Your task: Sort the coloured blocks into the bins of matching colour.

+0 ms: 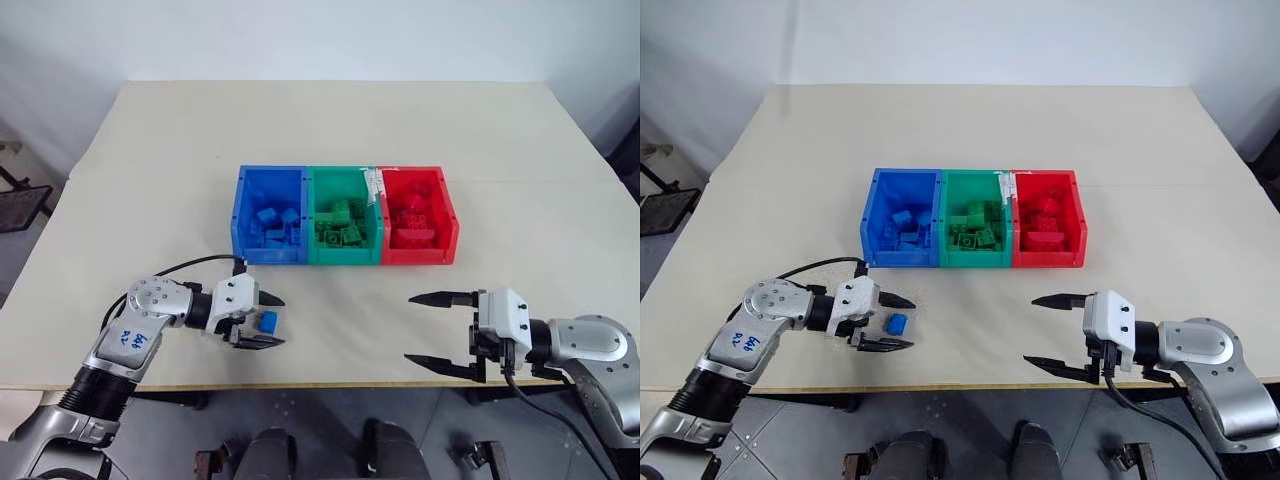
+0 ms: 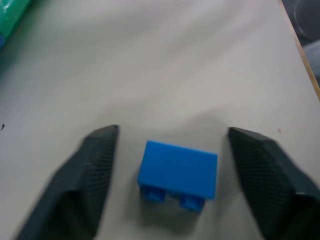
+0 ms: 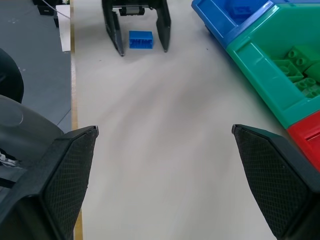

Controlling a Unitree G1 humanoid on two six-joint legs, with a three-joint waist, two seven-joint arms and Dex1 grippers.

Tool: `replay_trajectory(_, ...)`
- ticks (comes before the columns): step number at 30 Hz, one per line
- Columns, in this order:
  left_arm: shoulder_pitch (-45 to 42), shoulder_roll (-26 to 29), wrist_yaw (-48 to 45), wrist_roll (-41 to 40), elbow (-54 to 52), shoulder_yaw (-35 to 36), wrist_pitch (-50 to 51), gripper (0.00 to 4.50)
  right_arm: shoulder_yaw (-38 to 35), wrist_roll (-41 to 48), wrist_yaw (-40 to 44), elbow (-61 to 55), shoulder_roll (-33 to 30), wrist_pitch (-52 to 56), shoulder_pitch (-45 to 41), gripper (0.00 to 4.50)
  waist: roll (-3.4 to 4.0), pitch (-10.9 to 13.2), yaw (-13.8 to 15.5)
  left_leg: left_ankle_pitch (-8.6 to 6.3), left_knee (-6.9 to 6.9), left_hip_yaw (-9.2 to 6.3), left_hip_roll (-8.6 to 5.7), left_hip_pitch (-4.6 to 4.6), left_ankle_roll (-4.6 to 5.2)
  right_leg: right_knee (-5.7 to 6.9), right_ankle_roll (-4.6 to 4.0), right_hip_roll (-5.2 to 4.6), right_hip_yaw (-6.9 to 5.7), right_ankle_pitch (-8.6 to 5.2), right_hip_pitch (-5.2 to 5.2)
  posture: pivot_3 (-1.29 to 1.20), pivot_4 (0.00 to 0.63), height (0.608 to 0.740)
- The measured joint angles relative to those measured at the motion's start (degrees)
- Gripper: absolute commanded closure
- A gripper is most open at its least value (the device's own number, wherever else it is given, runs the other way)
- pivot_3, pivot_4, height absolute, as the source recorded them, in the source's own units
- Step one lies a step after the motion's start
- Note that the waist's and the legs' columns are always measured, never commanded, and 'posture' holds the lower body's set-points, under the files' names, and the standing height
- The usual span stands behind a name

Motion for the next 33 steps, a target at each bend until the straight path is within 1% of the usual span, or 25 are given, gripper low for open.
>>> replay_trajectory(3,-0.3,0.2,-1.1,0.0,1.1,0.0,-1.3,2.85,-1.0,0.0,-0.2,-0.8,0.0,0.0,0.6,0.0,0.0,0.0,0.1,0.0,0.03,0.0,0.0,0.01,0.0,0.0,0.0,0.0,0.0,0.0,0.02,0.0,0.15,0.74)
replay_trajectory(4,-0.5,0.4,-1.3,0.0,1.4,0.0,-1.6,3.03,-1.1,0.0,-0.1,-0.8,0.0,0.0,0.7,0.0,0.0,0.0,0.1,0.0,0.03,0.0,0.0,0.02,0.0,0.01,0.0,0.0,0.0,0.0,0.03,0.0,0.15,0.74)
replay_trajectory(8,-0.5,0.6,-1.7,-0.8,1.7,0.6,-1.6,3.02,-1.2,-0.1,-0.5,-0.7,0.0,-0.1,1.4,0.0,0.0,0.0,0.0,0.0,0.02,0.01,0.01,0.03,0.0,0.01,0.0,0.0,0.01,0.0,0.02,0.0,0.15,0.74)
replay_trajectory(12,2.2,-3.0,-1.6,-9.1,-1.3,4.5,2.8,3.02,-3.3,1.3,-3.4,-0.8,2.4,-0.1,1.5,0.0,0.0,0.0,0.1,0.0,0.03,0.0,0.05,0.02,0.01,0.03,0.0,0.0,0.01,0.0,0.01,0.0,0.15,0.74)
replay_trajectory(16,0.8,-8.9,9.5,-15.1,-4.9,11.7,11.0,3.02,-5.7,4.8,-9.7,-3.6,6.9,1.3,0.6,0.0,-0.01,0.0,0.2,0.0,0.11,-0.06,0.04,0.01,0.0,0.05,0.0,0.0,0.01,0.0,0.06,0.0,0.15,0.74)
replay_trajectory(18,-2.1,-11.3,16.6,-16.5,-5.8,14.0,16.3,3.02,-6.9,5.5,-13.0,-3.9,8.2,2.2,-0.9,0.0,-0.02,0.0,0.2,0.0,0.11,-0.09,0.03,0.02,0.0,0.06,0.0,0.0,0.01,0.0,0.06,0.0,0.15,0.74)
replay_trajectory(19,-3.7,-11.9,20.0,-15.6,-5.7,14.2,17.5,3.02,-7.7,5.6,-14.6,-3.8,8.8,2.4,-1.7,0.0,-0.02,0.0,0.2,0.0,0.1,-0.08,0.01,0.03,0.0,0.07,0.0,0.0,0.02,0.0,0.06,0.0,0.15,0.74)
replay_trajectory(21,-9.0,-14.3,28.2,-10.5,-3.0,13.8,18.2,3.02,-8.9,5.5,-17.4,-2.8,9.1,2.4,-3.6,0.0,-0.02,0.0,0.4,0.0,0.11,-0.08,-0.03,0.01,0.0,0.04,0.0,0.0,0.01,0.0,0.06,0.0,0.15,0.74)
replay_trajectory(22,-11.1,-15.0,30.7,-8.5,-2.0,13.2,18.1,3.02,-9.4,5.5,-18.1,-2.5,9.1,2.4,-4.4,0.0,-0.03,0.0,0.4,0.0,0.1,-0.06,-0.03,0.01,0.0,0.03,0.01,0.0,0.02,0.01,0.06,0.0,0.15,0.74)
replay_trajectory(26,-17.1,-16.4,36.9,-2.0,4.3,10.3,16.7,3.02,-9.8,5.0,-18.4,-2.1,9.1,2.4,-4.3,0.0,-0.03,0.0,0.1,0.0,-0.07,-0.04,-0.04,0.02,0.0,0.03,0.03,0.0,0.0,0.01,-0.01,0.0,0.15,0.74)
replay_trajectory(27,-17.6,-16.4,37.1,-1.7,5.5,10.3,16.6,2.29,-9.8,4.9,-18.4,-2.0,9.1,2.4,-4.1,0.0,-0.03,0.0,0.0,0.0,-0.09,-0.02,-0.04,0.02,0.0,0.03,0.03,0.0,0.0,0.01,-0.03,0.0,0.15,0.74)
replay_trajectory(33,-17.6,-15.9,32.5,-2.3,7.2,10.5,13.7,0.48,-9.8,4.9,-18.3,-2.0,9.1,2.3,-3.0,0.0,-0.03,0.0,-0.1,0.0,-0.05,0.02,-0.02,0.01,0.0,0.03,0.03,0.0,0.0,0.01,-0.05,0.0,0.15,0.74)
